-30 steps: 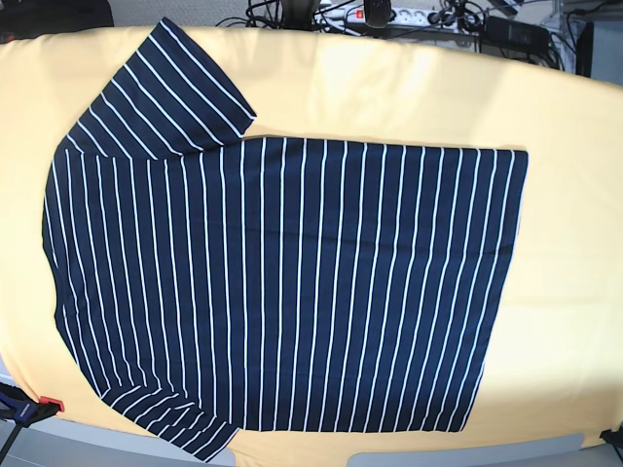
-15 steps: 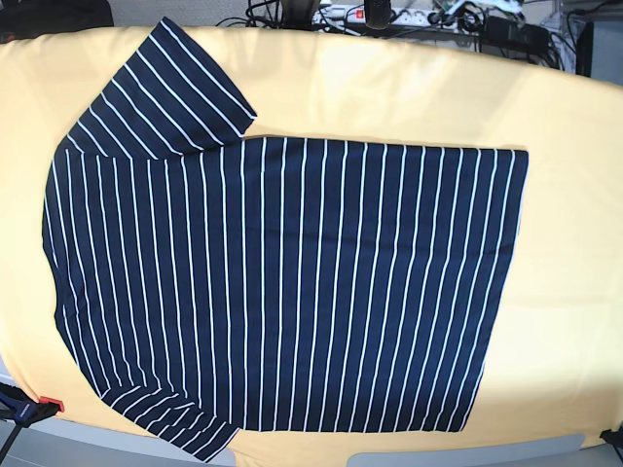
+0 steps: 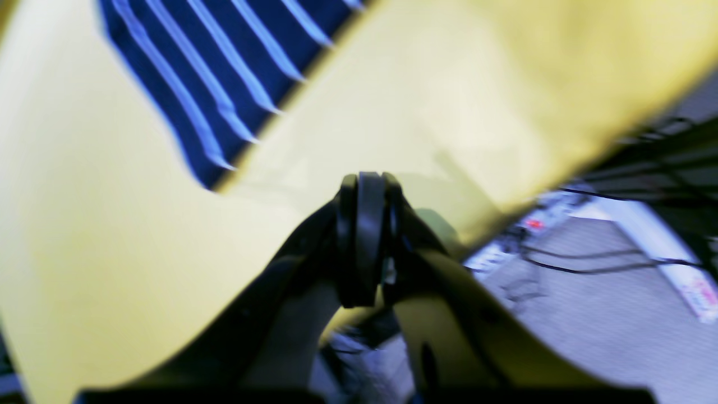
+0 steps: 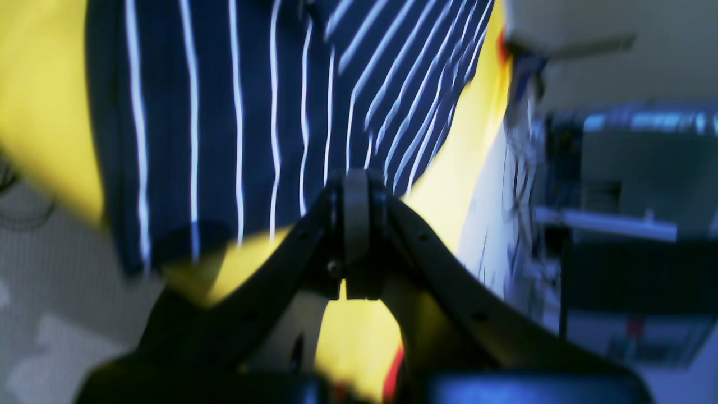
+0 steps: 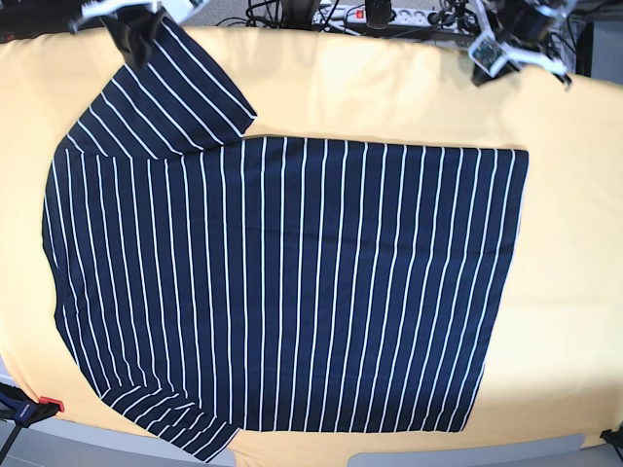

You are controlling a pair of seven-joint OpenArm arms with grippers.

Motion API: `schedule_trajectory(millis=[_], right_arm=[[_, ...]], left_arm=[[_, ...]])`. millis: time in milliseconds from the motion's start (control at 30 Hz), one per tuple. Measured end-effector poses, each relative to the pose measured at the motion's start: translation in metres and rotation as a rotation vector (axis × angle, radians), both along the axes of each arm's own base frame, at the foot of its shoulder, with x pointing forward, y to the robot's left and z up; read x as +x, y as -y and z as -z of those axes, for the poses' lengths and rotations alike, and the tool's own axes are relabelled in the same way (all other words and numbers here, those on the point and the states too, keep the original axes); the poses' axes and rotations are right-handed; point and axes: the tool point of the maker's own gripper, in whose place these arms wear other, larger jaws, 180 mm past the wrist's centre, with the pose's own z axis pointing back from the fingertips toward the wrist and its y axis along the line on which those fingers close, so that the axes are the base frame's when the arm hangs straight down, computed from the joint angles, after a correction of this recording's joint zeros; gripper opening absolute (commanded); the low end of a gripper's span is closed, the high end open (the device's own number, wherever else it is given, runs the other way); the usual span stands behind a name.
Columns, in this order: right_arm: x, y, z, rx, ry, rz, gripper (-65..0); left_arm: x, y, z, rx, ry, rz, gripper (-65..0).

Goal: Fold the T-shirt properly
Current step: 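Move the right gripper to the sleeve and the left gripper to the shirt's shoulder corner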

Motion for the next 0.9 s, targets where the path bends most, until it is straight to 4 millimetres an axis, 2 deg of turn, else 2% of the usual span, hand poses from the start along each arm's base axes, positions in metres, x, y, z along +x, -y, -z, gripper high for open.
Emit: schedule_trajectory(millis=[133,267,333,367,500,567,700,900], right_arm=[[0.017,-0.016,0.014,0.094,-0.058,-0.051,-65.0],[0.035,-0.026,0.011,0.148,-0.032,-0.082,-65.0],[0.036,-0.033,0.015,0.184,-0.06,-0.096,-65.0],[0.034,-0.037,0.017,0.207,-0.076,-0.104,-65.0],[0.032,-0.041,0.019,0.221,-0.089,-0.12,-65.0],[0.032,-0.041,0.019,0.224,-0.087,-0.117,-65.0],[0.032,-0.042,0.019,0.23,-0.088,-0.11,-65.0],[0.032,-0.044,0.018,0.246,-0.086,-0.096,-65.0]], left_arm=[[0.017,-0.014,0.01,0.032,0.017,0.047,-65.0],[0.037,-0.037,0.026,0.094,0.037,0.137,-65.0],[0.047,-0.047,0.033,0.106,0.03,0.189,-65.0],[0.051,-0.053,0.037,0.112,0.018,0.215,-63.5],[0.063,-0.062,0.043,0.09,-0.016,0.337,-35.8],[0.072,-0.06,0.039,0.058,-0.007,0.385,-26.5],[0.087,-0.062,0.036,0.053,-0.01,0.438,-25.5],[0.101,-0.063,0.047,0.134,-0.017,0.534,-25.5]])
